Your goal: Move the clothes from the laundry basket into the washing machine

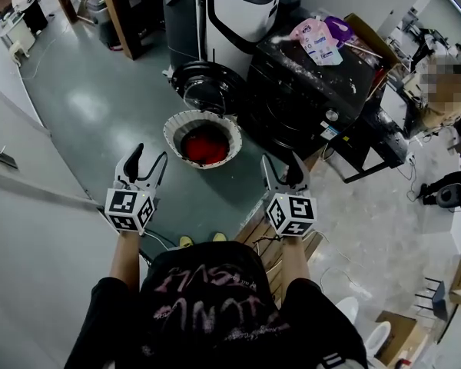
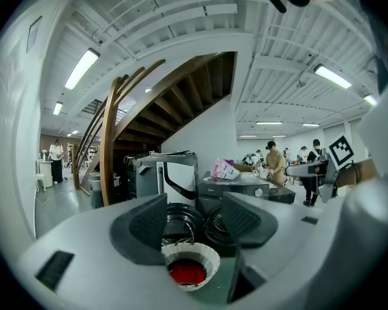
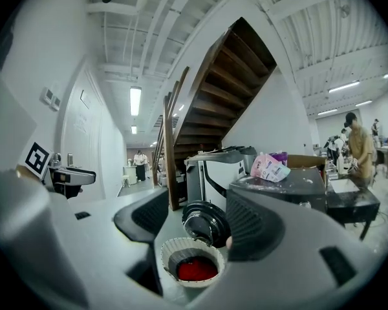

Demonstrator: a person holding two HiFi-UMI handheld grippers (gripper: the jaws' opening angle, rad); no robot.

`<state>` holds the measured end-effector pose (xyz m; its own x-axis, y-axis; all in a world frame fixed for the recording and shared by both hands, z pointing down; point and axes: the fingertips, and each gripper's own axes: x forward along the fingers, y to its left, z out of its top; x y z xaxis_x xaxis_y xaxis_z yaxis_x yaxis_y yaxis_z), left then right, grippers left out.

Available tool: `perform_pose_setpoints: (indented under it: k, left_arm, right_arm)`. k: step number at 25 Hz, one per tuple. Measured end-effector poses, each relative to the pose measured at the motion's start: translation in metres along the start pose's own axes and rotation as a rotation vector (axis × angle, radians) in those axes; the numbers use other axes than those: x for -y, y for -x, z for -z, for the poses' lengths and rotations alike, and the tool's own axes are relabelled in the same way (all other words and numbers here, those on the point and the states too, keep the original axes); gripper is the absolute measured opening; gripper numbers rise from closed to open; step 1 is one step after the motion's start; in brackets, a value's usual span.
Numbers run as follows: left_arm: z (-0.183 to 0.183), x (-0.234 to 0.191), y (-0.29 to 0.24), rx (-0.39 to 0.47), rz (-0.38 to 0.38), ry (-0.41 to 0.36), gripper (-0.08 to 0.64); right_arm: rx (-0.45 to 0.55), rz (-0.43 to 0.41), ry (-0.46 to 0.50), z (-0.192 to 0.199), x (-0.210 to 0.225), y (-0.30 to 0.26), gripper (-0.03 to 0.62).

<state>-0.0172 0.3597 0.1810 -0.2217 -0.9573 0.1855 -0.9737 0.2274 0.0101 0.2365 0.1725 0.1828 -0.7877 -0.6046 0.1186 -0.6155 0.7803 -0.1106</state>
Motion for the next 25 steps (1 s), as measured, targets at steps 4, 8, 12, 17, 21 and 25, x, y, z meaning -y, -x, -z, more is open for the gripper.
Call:
perform_pose_setpoints:
  k: [4,8,12,17,21,25]
  left_arm:
    - [0.001,0.011,-0.015,-0.005,-0.006,0.006,0.264]
    - [-0.003,0.024,-0.029,-0.002,0.003,0.002,0.264]
    - [-0.005,0.026,-0.035,-0.005,-0.013,-0.004,0.265]
    - [-0.002,0.017,-0.038,-0.012,-0.039,0.007,0.265]
    - [-0.001,0.009,-0.044,-0.011,-0.045,0.011,0.265]
    - [0.000,-0.003,-0.059,-0.006,-0.043,0.017,0.265]
  right_arm:
    - [0.018,-0.020,-0.005,0.000,0.012,-0.004,0.279]
    - [0.024,-0.020,-0.025,0.002,0.029,-0.008,0.278]
    - [0.014,-0.030,-0.039,0.005,0.039,-0.016,0.276]
    - [0.022,-0.048,-0.053,0.003,0.039,-0.028,0.273]
    - [0.013,-0.051,-0.058,0.006,0.037,-0.039,0.273]
    - [0.013,-0.058,-0.066,0.005,0.034,-0.058,0.273]
